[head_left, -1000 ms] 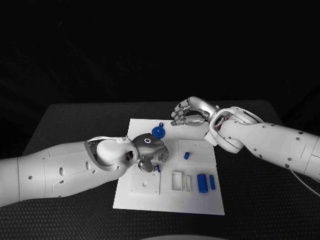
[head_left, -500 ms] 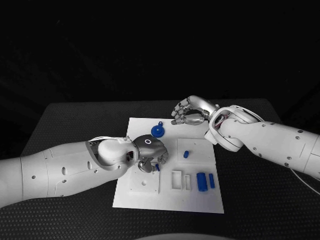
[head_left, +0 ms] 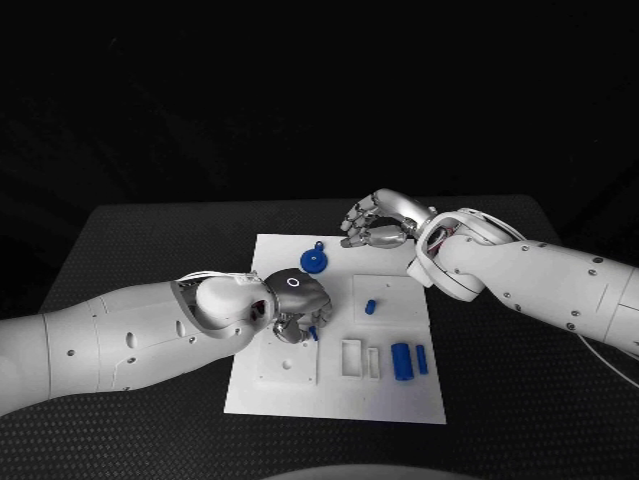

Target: Assemble the parts on the task board

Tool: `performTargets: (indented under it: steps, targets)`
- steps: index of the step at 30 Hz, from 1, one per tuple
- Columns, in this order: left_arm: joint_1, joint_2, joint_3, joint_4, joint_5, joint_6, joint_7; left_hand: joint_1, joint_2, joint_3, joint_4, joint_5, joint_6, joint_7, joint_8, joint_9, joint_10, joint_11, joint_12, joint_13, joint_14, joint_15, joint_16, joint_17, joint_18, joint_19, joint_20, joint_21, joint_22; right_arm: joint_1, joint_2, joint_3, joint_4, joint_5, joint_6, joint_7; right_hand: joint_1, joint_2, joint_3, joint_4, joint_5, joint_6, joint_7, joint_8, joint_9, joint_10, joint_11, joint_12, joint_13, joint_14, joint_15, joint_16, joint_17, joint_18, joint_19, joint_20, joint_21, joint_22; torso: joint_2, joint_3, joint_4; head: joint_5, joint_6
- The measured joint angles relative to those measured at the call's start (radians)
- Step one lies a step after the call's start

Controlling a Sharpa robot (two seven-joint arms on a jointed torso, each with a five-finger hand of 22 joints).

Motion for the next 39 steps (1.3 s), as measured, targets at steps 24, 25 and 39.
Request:
performTargets:
  steps: [24, 25, 39]
  targets:
    - [-0.001, 0.008, 0.004, -0.017, 0.008, 0.032, 0.020, -0.011, 0.105, 0.012, -0.001, 0.001, 0.025, 0.018, 0.000, -0.003, 0.045, 0.002, 0.023, 0.027, -0.004, -0.004, 0.043, 0.005, 0.000, -0.021, 0.007, 0.031, 0.001, 0.000, 0.001, 0.000, 0.001, 0.002, 0.000, 0.000, 0.000, 0.000, 0.000, 0.000, 0.000, 0.000, 0.000, 0.000, 0.000, 0.000, 0.000, 0.000, 0.001, 0.000, 0.000, -0.004, 0.000, 0.000, 0.000, 0.000, 0.000, 0.000, -0.001, 0.0002, 0.0007, -0.005, -0.005]
    - [-0.001, 0.008, 0.004, -0.017, 0.008, 0.033, 0.019, -0.014, 0.108, 0.012, -0.001, 0.001, 0.027, 0.020, 0.000, -0.003, 0.050, 0.001, 0.024, 0.027, -0.004, -0.004, 0.045, 0.005, 0.000, -0.024, 0.010, 0.031, 0.001, 0.000, 0.001, 0.000, 0.001, 0.003, 0.001, 0.000, 0.000, 0.000, 0.000, 0.000, 0.000, 0.000, 0.000, 0.000, 0.000, 0.000, 0.000, 0.000, 0.001, 0.000, 0.000, -0.004, 0.000, 0.000, 0.000, 0.000, 0.000, 0.001, -0.001, 0.0002, 0.0007, -0.005, -0.006]
    - [-0.001, 0.009, 0.005, -0.019, 0.009, 0.036, 0.019, -0.023, 0.117, 0.015, 0.002, 0.000, 0.034, 0.027, 0.000, -0.004, 0.064, 0.001, 0.027, 0.034, -0.004, -0.003, 0.055, 0.002, 0.000, -0.024, 0.011, 0.035, 0.001, 0.000, 0.000, 0.000, 0.001, 0.004, 0.002, 0.001, 0.000, 0.000, 0.000, 0.000, 0.000, 0.000, 0.000, 0.000, -0.001, 0.000, 0.000, 0.000, 0.002, 0.000, 0.000, -0.004, 0.001, 0.000, 0.003, -0.003, -0.006, 0.001, -0.001, 0.0005, 0.0007, -0.004, -0.006]
